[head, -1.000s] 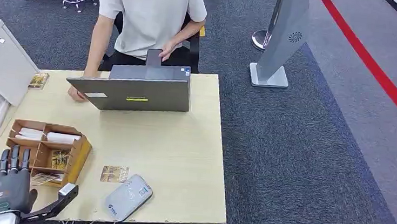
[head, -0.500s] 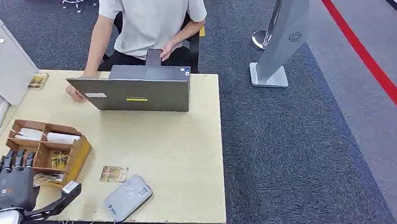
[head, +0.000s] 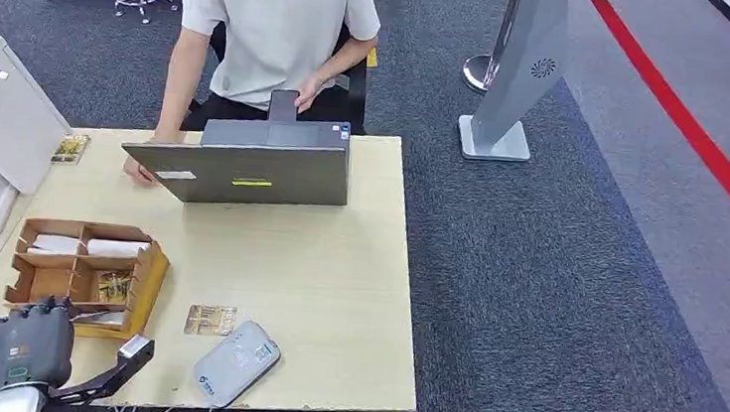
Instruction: Pass the card to the sensor for recognition and then transmit it.
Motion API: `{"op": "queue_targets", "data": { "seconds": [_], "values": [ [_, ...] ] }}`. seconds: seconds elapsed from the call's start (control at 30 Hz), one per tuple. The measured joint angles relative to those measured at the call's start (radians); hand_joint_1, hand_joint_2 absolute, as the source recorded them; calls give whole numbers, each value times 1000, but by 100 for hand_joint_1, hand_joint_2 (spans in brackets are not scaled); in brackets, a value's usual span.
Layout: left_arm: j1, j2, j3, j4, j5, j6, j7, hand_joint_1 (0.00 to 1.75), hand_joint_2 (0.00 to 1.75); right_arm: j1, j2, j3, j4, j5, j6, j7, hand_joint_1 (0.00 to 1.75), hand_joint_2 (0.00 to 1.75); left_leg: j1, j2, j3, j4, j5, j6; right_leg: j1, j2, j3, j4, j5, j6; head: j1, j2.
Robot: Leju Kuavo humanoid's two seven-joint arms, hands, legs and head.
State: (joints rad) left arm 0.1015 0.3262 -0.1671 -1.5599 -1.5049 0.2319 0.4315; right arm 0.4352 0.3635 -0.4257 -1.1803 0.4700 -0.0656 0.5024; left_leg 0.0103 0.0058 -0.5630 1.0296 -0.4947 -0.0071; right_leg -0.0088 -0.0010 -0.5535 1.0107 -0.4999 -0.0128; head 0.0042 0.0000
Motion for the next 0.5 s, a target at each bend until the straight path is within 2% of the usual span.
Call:
{"op": "queue_targets", "data": {
  "seconds": [0.2, 0.5],
  "values": [
    [0, -4, 0, 0, 0, 2, -27, 175, 175, 2, 0, 1, -6, 0, -2, 5, 0, 175, 0, 0, 0, 0, 0, 0, 0, 0, 0, 0, 0, 0, 0, 0],
    [-20, 6, 0, -13, 0, 11, -9, 175, 175, 1, 0, 1, -5, 19, 1, -10, 0, 175, 0, 0, 0, 0, 1, 0, 0, 0, 0, 0, 0, 0, 0, 0]
  ]
}}
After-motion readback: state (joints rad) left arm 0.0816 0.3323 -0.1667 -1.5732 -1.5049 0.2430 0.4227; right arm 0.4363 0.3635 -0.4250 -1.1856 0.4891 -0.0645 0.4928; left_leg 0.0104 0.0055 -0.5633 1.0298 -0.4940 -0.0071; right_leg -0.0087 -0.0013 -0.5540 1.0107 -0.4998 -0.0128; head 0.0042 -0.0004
